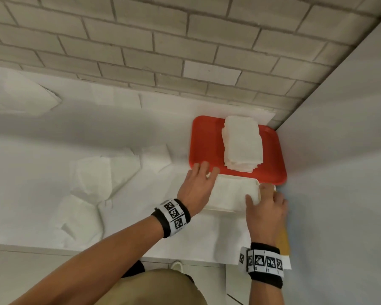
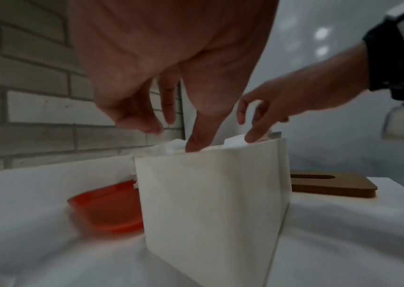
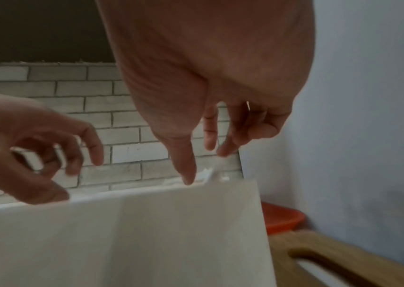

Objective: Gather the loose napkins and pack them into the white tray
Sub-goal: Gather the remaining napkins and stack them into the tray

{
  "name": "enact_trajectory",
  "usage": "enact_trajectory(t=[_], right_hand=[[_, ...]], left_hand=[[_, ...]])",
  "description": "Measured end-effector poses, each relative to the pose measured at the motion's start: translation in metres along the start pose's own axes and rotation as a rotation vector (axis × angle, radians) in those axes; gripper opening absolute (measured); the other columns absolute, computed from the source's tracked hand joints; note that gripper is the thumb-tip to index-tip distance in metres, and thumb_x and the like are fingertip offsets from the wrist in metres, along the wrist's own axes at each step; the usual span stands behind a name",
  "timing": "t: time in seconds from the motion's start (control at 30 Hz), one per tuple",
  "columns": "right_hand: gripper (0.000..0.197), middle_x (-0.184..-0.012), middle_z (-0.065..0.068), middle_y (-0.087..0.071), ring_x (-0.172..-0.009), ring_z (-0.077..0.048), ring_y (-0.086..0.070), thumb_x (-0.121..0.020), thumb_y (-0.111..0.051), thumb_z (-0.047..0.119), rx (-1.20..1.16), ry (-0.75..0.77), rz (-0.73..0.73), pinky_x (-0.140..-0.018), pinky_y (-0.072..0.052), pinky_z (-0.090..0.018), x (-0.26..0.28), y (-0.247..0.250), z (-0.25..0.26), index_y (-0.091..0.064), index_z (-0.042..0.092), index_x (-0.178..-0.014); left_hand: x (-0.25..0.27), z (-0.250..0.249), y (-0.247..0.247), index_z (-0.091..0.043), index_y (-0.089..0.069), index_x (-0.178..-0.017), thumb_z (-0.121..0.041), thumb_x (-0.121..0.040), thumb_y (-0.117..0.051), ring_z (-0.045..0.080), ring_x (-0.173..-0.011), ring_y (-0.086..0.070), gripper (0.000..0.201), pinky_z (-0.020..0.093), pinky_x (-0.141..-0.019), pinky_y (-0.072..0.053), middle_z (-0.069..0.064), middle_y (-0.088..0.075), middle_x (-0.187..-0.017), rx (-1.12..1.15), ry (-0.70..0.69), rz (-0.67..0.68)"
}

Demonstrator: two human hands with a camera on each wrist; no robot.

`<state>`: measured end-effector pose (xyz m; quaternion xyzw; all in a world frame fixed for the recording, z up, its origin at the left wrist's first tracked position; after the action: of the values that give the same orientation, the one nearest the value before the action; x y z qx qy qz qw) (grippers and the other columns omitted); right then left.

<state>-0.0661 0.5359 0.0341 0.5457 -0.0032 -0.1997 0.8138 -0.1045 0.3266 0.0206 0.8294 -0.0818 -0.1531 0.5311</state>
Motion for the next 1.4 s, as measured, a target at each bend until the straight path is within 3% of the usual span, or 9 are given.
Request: enact_trajectory(t=[0.1, 0.17, 0.27, 0.43, 0.53, 0.63, 0.9, 1.23, 1.4], right_hand=[[0.028, -0.114, -0.012, -0.062, -0.087, -0.027, -0.058, -0.092, -0.082, 0.019, -0.036, 0.112, 0.155, -0.075, -0.049, -0.035, -0.012, -0.014, 0.013, -0.068, 0.021, -0.116], [0.040, -0.129, -0.010, -0.056, -0.096, -0.025, -0.061, -0.091, -0.085, 0.033, 0.019, 0.043, 0.457, -0.086, -0.052, -0.035, -0.015, -0.046, 0.014, -0.065, 0.028, -0.125], [0.064, -0.140, -0.012, -0.046, -0.120, -0.033, -0.061, -0.085, -0.090, 0.040, 0.088, -0.088, 0.694, -0.107, -0.053, -0.045, -0.017, -0.072, 0.010, -0.053, 0.036, -0.137], [0.061, -0.143, -0.013, -0.050, -0.129, -0.037, -0.058, -0.092, -0.084, 0.029, 0.172, -0.064, 0.546, -0.103, -0.056, -0.050, -0.020, -0.055, 0.037, -0.051, 0.027, -0.143], [0.036, -0.131, -0.008, -0.061, -0.117, -0.033, -0.063, -0.099, -0.073, 0.022, -0.075, 0.071, 0.231, -0.091, -0.057, -0.047, -0.004, -0.033, 0.097, -0.060, 0.021, -0.133], [0.031, -0.119, -0.003, -0.066, -0.104, -0.026, -0.068, -0.097, -0.073, 0.015, -0.303, 0.237, 0.235, -0.086, -0.060, -0.043, 0.014, -0.054, 0.167, -0.060, 0.023, -0.124], [0.101, -0.172, -0.005, -0.028, -0.158, -0.034, -0.031, -0.076, -0.052, -0.021, 0.093, 0.597, 0.581, -0.111, -0.050, -0.050, 0.014, -0.207, 0.255, -0.042, 0.036, -0.158], [0.008, -0.100, -0.002, -0.079, -0.098, -0.025, -0.073, -0.100, -0.075, 0.015, -0.402, 0.186, 0.465, -0.088, -0.054, -0.034, 0.015, -0.226, 0.251, -0.076, 0.015, -0.108], [0.018, -0.087, 0.010, -0.073, -0.087, -0.012, -0.069, -0.109, -0.064, 0.032, -0.932, -0.146, 0.449, -0.080, -0.058, -0.044, 0.042, -0.196, 0.245, -0.072, 0.020, -0.099]], left_hand=[[-0.007, -0.028, -0.009, -0.010, -0.060, -0.119, -0.002, -0.089, -0.067, 0.032, -0.101, -0.053, 0.032, 0.046, -0.071, -0.053, 0.011, -0.054, -0.116, -0.030, -0.218, 0.113], [-0.012, -0.026, -0.024, -0.010, -0.061, -0.131, -0.022, -0.101, -0.066, 0.035, -0.121, -0.055, 0.032, 0.050, -0.087, -0.055, 0.014, -0.055, -0.133, -0.081, -0.122, 0.345], [-0.014, -0.016, -0.032, -0.009, -0.055, -0.141, -0.009, -0.100, -0.066, 0.037, -0.132, -0.054, 0.042, 0.046, -0.091, -0.053, 0.017, -0.048, -0.144, -0.161, 0.022, 0.554], [-0.012, 0.006, -0.001, -0.015, -0.062, -0.122, 0.005, -0.095, -0.058, 0.033, -0.110, -0.062, 0.034, 0.041, -0.076, -0.050, 0.008, -0.057, -0.124, 0.021, -0.052, 0.396], [0.002, 0.072, 0.045, -0.023, -0.061, -0.113, -0.016, -0.097, -0.066, 0.028, -0.099, -0.066, 0.018, 0.045, -0.077, -0.057, -0.001, -0.064, -0.113, 0.167, 0.110, 0.119], [0.027, 0.168, 0.073, -0.019, -0.063, -0.107, -0.023, -0.099, -0.066, 0.031, -0.097, -0.068, 0.009, 0.046, -0.076, -0.058, 0.003, -0.069, -0.105, 0.117, 0.326, -0.049], [0.094, 0.333, 0.056, -0.021, -0.045, -0.149, -0.063, -0.069, -0.092, 0.036, -0.135, -0.041, 0.102, 0.057, -0.106, -0.047, 0.006, -0.045, -0.144, 0.153, 0.800, 0.220], [0.106, 0.334, 0.049, -0.032, -0.054, -0.137, -0.028, -0.071, -0.098, 0.026, -0.111, -0.060, 0.080, 0.053, -0.097, -0.053, -0.001, -0.048, -0.129, 0.320, 0.651, 0.087], [0.109, 0.341, 0.049, -0.018, -0.060, -0.133, -0.006, -0.067, -0.099, 0.013, -0.076, -0.062, 0.078, 0.017, -0.077, -0.052, 0.005, -0.063, -0.100, 0.535, 0.671, 0.042]])
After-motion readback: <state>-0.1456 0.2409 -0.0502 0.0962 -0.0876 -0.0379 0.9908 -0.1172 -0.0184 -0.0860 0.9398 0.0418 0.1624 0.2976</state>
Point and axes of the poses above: each hand's wrist, its own x-axis away from the middle knuckle, its own y-axis out of the back of the hand, z = x × y, the point moved 6 cm from there along -x, towards the middle knuckle
